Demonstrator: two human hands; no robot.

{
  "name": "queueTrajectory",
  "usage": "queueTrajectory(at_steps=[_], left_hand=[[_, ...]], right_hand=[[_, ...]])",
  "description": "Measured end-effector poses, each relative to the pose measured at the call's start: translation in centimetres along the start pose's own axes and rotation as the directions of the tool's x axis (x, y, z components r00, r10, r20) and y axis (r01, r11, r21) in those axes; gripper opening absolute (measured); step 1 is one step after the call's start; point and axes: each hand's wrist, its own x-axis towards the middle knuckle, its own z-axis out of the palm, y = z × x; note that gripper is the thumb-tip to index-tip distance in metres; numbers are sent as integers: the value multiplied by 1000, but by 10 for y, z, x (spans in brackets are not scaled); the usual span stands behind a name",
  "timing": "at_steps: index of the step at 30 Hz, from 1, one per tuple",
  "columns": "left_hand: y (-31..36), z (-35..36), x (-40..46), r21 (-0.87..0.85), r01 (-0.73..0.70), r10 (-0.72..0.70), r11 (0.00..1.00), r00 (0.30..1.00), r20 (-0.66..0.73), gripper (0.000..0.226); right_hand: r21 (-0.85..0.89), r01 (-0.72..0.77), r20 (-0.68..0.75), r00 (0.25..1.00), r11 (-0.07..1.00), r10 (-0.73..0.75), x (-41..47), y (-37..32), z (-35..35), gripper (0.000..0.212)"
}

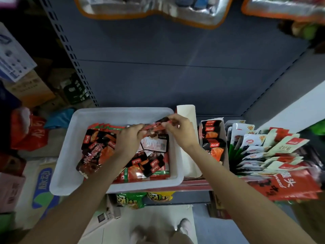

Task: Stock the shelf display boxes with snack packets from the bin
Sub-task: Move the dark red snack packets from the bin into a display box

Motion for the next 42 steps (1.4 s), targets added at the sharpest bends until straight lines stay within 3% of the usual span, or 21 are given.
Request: queueTrajectory(at_steps=[2,7,12,16,22,33,38,42], left_hand=[[21,3,-7,-141,15,-5,990,998,70,21],[71,19,-11,-367,65,6,928,982,191,20],[120,33,-6,-352,24,69,936,966,250,13],[155,42,-2,-394,19,81,919,969,235,17],[181,56,2,-388,28,42,921,984,172,16],[182,70,1,-204,41,-2,978,983,186,19],[181,73,-4,-147,36,5,989,964,266,11],[174,69,-4,-191,56,-9,980,971,237,10]], right_hand=[[94,-1,-15,1000,996,3,-5,3,-20,3],[130,26,-38,999,991,-22,-14,3,-65,7],[-32,100,-39,994,994,-101,-22,5,-119,9],[-271,173,-12,983,947,-183,-27,14,-153,6],[-429,191,94,981,883,-167,-31,32,-163,8],[-563,115,171,985,818,-22,-35,42,-152,19],[-670,85,241,964,737,108,-34,53,-143,20],[-627,82,251,963,775,102,-35,56,-136,18]])
